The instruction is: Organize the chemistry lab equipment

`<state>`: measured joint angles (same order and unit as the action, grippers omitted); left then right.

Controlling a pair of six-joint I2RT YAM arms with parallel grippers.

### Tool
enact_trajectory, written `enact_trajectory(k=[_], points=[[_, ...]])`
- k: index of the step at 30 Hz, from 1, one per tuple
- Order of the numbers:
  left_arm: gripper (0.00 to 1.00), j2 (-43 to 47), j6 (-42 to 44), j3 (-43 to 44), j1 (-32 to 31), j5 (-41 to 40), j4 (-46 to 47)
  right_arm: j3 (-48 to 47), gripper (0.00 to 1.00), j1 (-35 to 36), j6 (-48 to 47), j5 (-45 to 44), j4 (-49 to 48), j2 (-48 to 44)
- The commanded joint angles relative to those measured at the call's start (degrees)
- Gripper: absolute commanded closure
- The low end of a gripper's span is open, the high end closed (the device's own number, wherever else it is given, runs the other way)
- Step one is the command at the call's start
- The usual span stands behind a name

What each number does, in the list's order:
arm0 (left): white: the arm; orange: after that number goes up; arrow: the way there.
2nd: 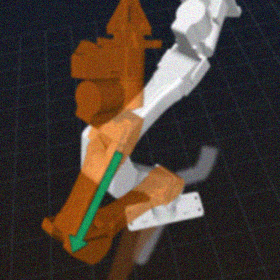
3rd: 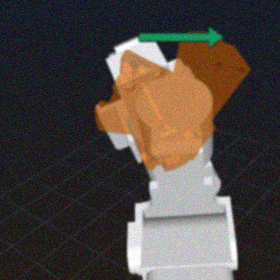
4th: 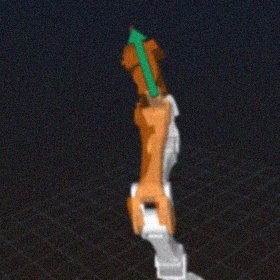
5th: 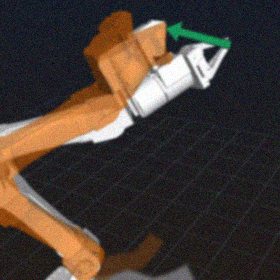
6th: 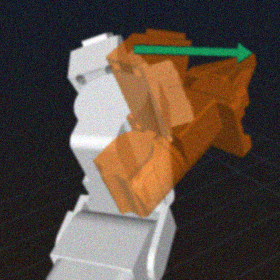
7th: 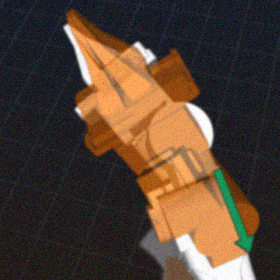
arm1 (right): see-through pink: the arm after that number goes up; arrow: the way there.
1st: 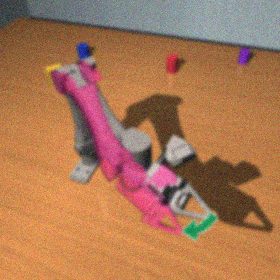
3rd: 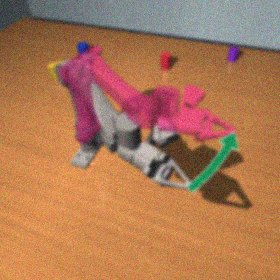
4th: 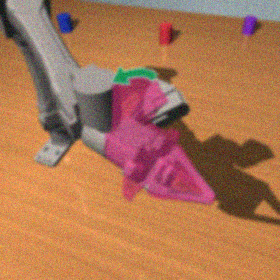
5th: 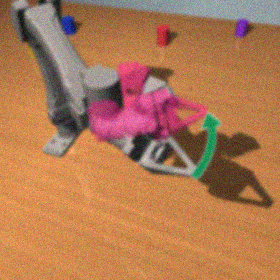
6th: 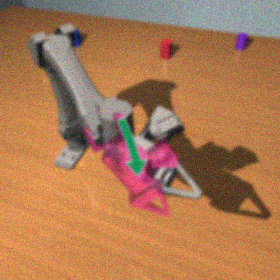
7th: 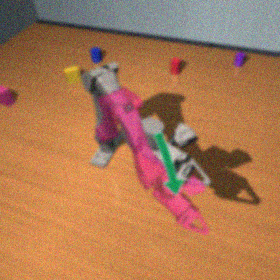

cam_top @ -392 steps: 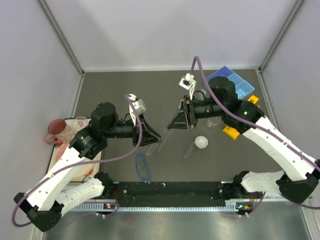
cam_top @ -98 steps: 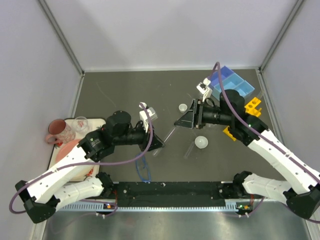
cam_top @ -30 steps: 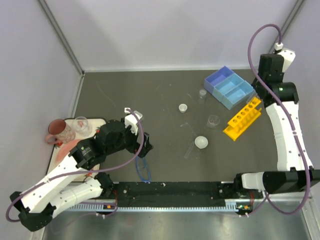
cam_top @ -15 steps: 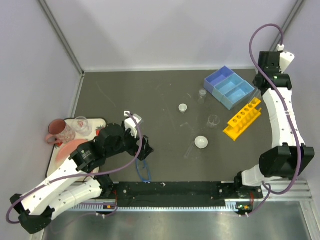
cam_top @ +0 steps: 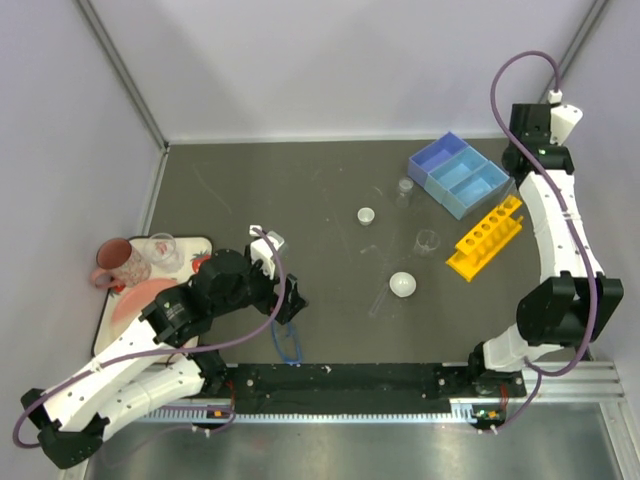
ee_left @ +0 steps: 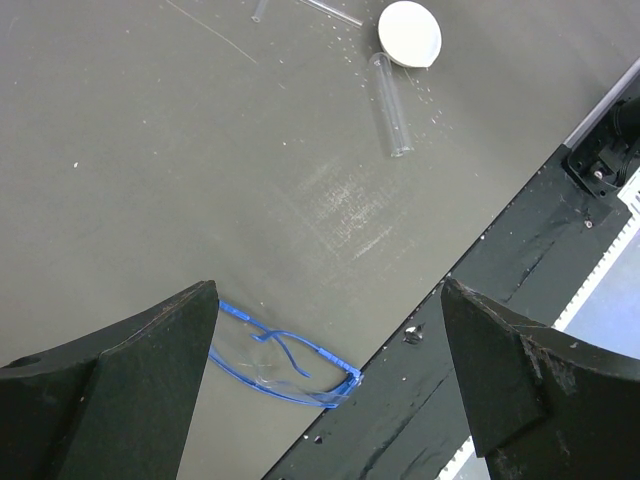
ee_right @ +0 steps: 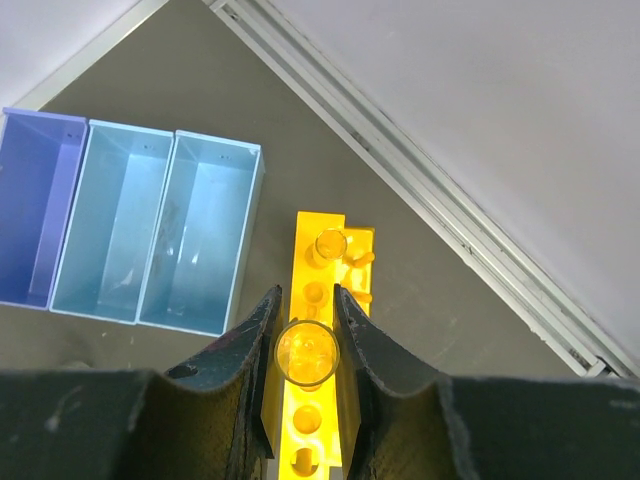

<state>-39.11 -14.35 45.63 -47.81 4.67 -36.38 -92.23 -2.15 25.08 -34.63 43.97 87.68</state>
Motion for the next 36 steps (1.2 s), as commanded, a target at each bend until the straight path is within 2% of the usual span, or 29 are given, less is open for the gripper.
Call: enact_trajectory(k=[1, 36], points=[[0.01, 1.1, 0.7, 0.0, 0.1, 0.7, 3.1, 0.6, 0.84, -0.2, 0.1, -1.8, -3.0, 0.9], [0.01, 0.6, 1.2, -0.4, 0.1, 1.4, 2.9, 7.0, 0.83, -0.3, 1.1, -4.9, -7.5, 4.3]])
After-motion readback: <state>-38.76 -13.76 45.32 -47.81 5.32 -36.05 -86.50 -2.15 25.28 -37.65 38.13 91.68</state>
